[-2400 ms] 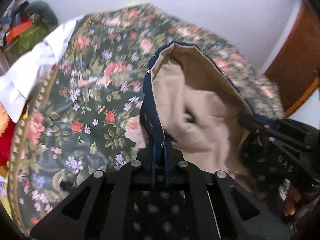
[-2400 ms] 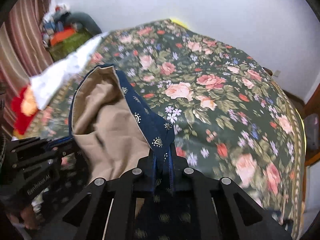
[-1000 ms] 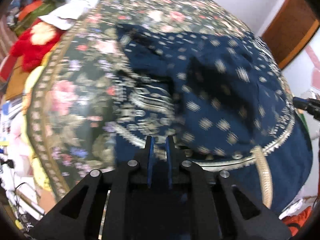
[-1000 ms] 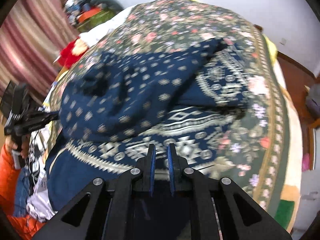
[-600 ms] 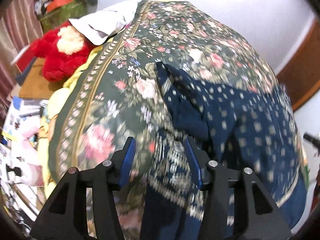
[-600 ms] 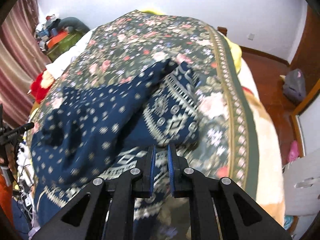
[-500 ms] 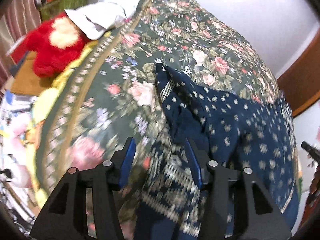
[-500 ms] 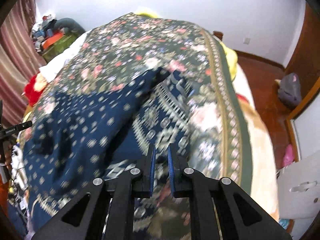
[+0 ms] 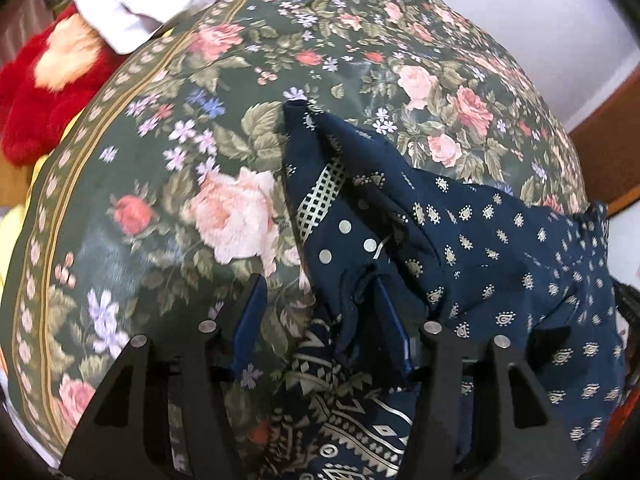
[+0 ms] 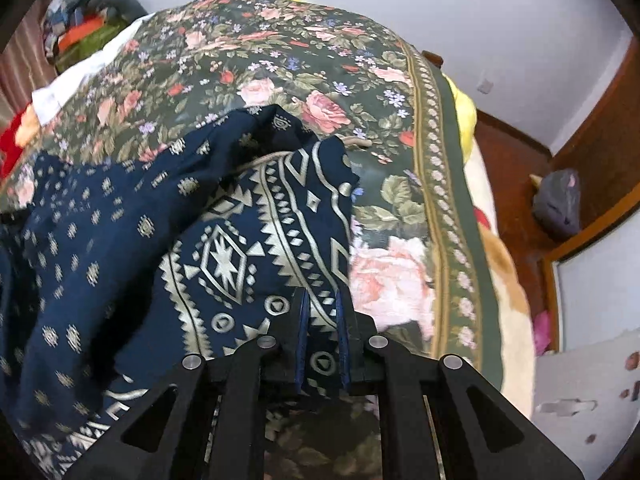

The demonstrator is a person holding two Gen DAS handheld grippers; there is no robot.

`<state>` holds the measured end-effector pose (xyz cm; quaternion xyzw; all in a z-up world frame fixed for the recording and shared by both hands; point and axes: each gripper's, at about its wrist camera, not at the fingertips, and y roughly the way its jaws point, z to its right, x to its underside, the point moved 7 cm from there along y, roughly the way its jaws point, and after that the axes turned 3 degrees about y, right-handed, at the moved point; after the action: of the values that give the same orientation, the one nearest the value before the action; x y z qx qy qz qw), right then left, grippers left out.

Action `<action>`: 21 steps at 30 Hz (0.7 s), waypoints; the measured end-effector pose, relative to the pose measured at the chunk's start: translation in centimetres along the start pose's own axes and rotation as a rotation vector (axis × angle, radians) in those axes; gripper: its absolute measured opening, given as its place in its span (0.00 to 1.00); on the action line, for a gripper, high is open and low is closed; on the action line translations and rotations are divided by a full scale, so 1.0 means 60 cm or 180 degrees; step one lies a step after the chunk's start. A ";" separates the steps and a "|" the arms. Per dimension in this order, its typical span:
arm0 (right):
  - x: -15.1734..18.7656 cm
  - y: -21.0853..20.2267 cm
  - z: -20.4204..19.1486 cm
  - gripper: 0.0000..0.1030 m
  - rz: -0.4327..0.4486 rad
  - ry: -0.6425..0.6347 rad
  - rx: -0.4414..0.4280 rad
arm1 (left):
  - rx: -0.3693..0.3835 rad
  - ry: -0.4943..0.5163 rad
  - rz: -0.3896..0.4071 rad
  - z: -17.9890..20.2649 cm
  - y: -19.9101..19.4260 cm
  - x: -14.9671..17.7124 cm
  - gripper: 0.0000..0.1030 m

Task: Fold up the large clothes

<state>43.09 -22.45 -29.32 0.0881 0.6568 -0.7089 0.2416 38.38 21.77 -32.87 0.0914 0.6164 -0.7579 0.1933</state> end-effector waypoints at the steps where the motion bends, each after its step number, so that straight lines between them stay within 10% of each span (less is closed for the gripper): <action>1: 0.002 -0.001 0.004 0.08 0.0000 0.0006 0.0020 | -0.0004 0.0010 0.0007 0.001 0.002 -0.001 0.54; 21: 0.053 -0.014 0.060 0.10 -0.0079 0.0330 0.0035 | -0.0119 0.0338 0.0056 0.024 -0.016 0.050 0.58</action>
<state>40.64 -26.64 -29.54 0.1178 0.6655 -0.7099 0.1980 35.39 20.00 -32.83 0.1333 0.6390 -0.7386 0.1687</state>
